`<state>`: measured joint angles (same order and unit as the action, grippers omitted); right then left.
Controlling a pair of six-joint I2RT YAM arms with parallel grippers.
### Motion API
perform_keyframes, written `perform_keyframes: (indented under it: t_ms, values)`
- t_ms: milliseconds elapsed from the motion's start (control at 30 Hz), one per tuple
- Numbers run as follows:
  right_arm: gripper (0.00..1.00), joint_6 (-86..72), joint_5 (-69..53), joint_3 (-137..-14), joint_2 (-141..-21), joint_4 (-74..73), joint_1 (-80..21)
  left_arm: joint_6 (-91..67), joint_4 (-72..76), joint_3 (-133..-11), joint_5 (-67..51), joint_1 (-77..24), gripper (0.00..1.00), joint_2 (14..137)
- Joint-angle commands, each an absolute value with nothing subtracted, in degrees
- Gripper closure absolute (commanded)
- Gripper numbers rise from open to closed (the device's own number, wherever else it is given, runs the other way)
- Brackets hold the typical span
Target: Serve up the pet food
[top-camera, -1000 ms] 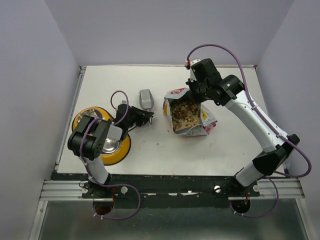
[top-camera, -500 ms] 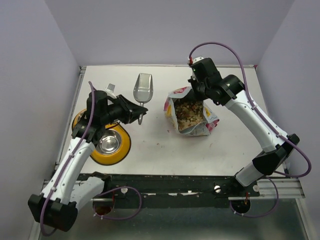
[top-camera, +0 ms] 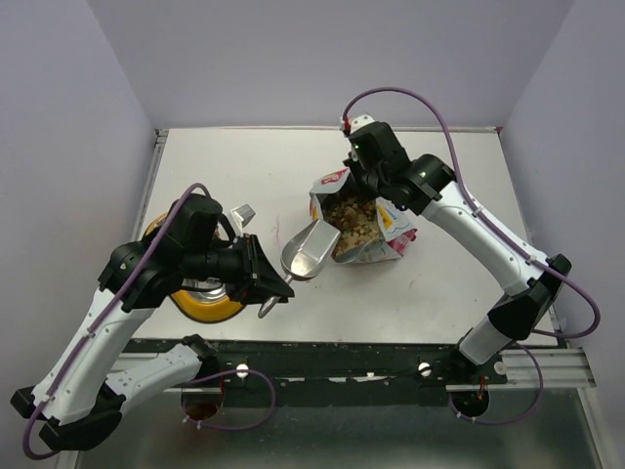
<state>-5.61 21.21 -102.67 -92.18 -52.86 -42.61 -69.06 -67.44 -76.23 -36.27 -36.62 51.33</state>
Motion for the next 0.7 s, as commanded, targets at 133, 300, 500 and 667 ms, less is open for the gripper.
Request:
perform_keyframes:
  t_ms: [133,300,500,667]
  values:
    - [0.99,-11.7,22.8,-101.5,-89.4,-34.4,-50.6,-77.9,-66.8,-73.6,-34.5,-39.0,1.00,49.7]
    - [0.99,-13.4,18.6,-96.2,-87.2,-33.2,-50.6,-78.3,-61.7,-65.6,-31.2,-38.8,1.00,53.5]
    - [0.99,-14.2,17.7,-92.4,-83.9,-33.8,-50.7,-84.1,-60.9,-62.2,-25.6,-38.5,1.00,54.4]
    - [0.99,-14.4,19.2,-92.5,-84.1,-35.9,-53.3,-86.8,-60.9,-61.3,-26.2,-38.5,1.00,57.8]
